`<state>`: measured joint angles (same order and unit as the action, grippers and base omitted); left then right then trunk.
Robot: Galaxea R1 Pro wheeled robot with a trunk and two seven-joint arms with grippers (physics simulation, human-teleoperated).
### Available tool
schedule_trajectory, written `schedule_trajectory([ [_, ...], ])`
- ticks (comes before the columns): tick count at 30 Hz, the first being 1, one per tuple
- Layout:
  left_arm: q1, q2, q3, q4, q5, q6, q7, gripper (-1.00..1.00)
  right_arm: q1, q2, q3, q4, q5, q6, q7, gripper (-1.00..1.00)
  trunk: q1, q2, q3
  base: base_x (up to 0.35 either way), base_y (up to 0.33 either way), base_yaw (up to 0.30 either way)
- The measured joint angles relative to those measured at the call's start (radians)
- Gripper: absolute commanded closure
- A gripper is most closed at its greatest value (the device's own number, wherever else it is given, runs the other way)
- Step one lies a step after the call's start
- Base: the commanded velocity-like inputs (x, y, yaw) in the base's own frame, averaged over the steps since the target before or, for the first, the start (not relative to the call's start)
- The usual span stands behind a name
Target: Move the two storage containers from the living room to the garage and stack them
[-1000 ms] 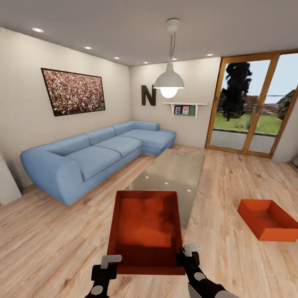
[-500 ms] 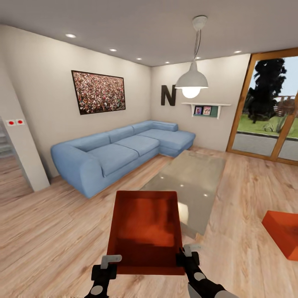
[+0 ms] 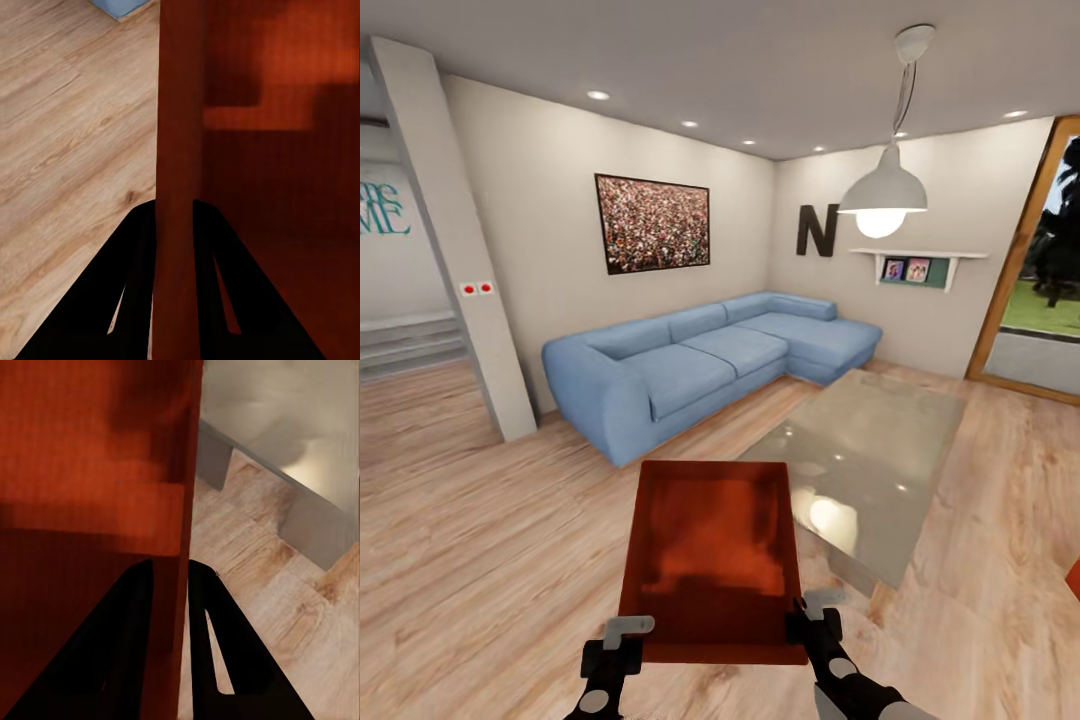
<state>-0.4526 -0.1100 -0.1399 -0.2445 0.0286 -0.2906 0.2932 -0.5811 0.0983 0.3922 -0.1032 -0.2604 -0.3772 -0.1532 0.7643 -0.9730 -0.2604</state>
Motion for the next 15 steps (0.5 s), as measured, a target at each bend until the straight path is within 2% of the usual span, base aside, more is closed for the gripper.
schedule_trajectory([
  [15, 0.0, -0.001, -0.002, 0.0, 0.0, -0.001, 0.003, 1.0, 0.0, -0.001, -0.002, -0.001, 0.001, 0.0, 0.002, 1.0, 0.0, 0.0, 0.0, 0.0, 0.0, 0.3],
])
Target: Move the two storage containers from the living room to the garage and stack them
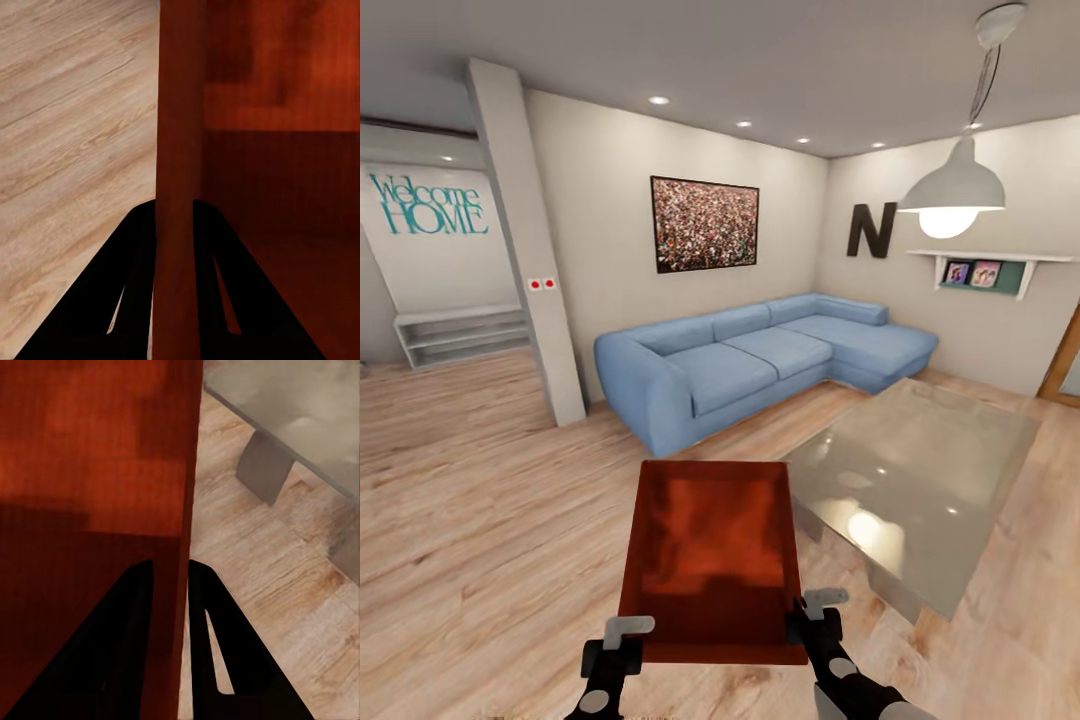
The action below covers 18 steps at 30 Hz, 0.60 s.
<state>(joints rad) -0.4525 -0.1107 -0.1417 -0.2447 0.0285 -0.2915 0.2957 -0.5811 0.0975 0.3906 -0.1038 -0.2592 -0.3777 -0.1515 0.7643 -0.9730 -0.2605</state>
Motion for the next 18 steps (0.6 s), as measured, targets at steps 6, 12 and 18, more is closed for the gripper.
schedule_trajectory([
  [6, 0.0, 0.0, -0.001, -0.009, -0.001, 0.003, 0.003, 1.0, 0.0, -0.002, 0.0, -0.01, -0.001, 0.001, 0.0, 1.0, -0.008, 0.014, 0.006, 0.0, 0.0, 0.3],
  [12, 0.0, 0.0, 0.001, -0.003, -0.002, 0.002, 0.0, 1.0, 0.0, 0.0, -0.001, -0.002, 0.0, 0.001, 0.0, 1.0, -0.031, 0.056, 0.025, 0.0, 0.0, 0.3],
  [18, 0.0, 0.0, 0.0, 0.0, 0.0, 0.001, -0.001, 1.0, 0.0, 0.0, -0.001, 0.0, 0.0, 0.001, 0.0, 1.0, -0.042, 0.077, 0.035, 0.0, 0.0, 0.3],
])
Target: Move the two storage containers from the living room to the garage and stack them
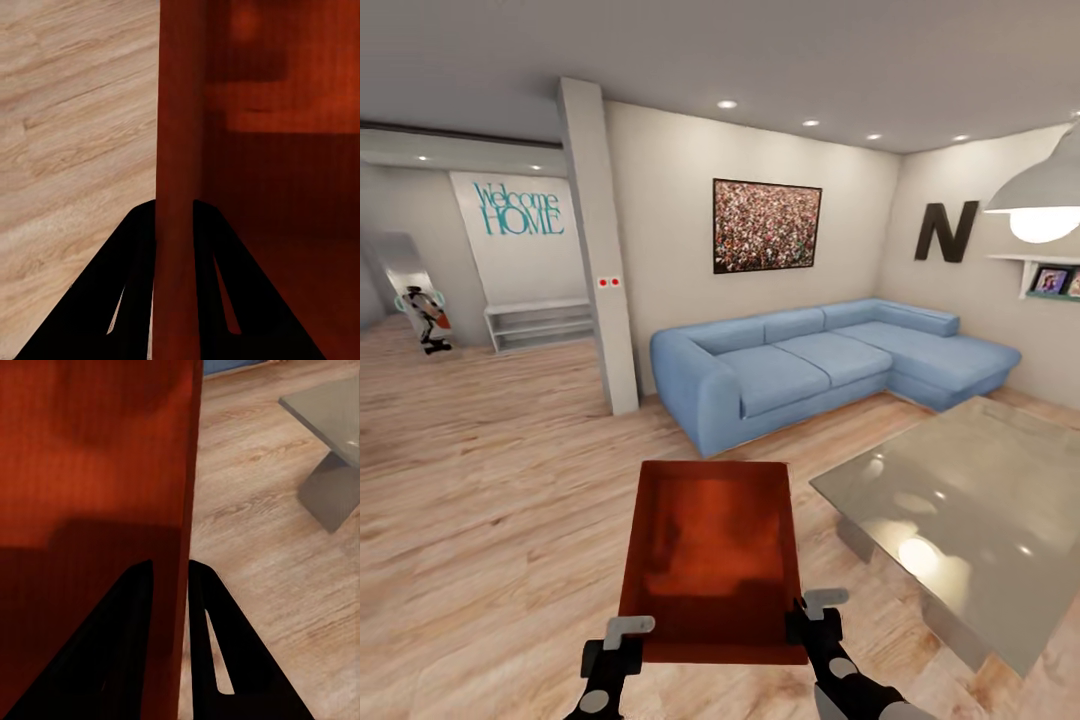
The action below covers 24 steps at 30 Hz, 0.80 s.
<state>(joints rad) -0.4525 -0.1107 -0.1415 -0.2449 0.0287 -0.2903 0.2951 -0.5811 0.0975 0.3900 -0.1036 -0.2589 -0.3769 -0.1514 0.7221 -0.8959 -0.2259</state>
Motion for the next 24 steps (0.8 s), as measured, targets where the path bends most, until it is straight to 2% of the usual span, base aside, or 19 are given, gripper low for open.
schedule_trajectory([
  [24, 0.0, 0.0, -0.001, 0.0, 0.001, -0.001, 0.0, 1.0, 0.0, 0.0, 0.0, 0.0, 0.0, 0.0, 0.0, 1.0, 0.0, 0.0, 0.0, 0.0, 0.0, 0.3],
])
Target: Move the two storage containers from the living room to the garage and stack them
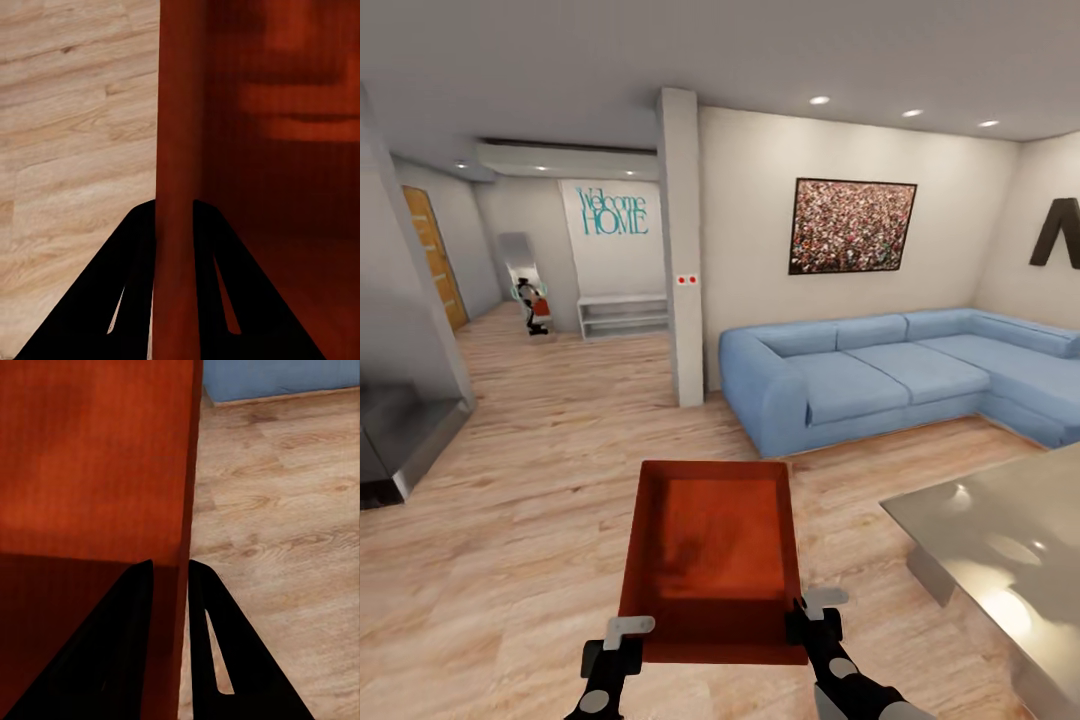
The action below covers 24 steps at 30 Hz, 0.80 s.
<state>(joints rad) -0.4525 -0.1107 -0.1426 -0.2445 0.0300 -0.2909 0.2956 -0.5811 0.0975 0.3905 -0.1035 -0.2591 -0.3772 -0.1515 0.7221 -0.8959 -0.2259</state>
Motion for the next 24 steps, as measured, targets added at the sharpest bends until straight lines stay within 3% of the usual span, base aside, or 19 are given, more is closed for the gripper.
schedule_trajectory([
  [24, 0.0, 0.0, -0.004, -0.012, 0.0, 0.003, 0.005, 1.0, 0.0, -0.003, 0.001, -0.012, -0.002, 0.0, 0.001, 1.0, 0.0, 0.0, 0.0, 0.0, 0.0, 0.3],
])
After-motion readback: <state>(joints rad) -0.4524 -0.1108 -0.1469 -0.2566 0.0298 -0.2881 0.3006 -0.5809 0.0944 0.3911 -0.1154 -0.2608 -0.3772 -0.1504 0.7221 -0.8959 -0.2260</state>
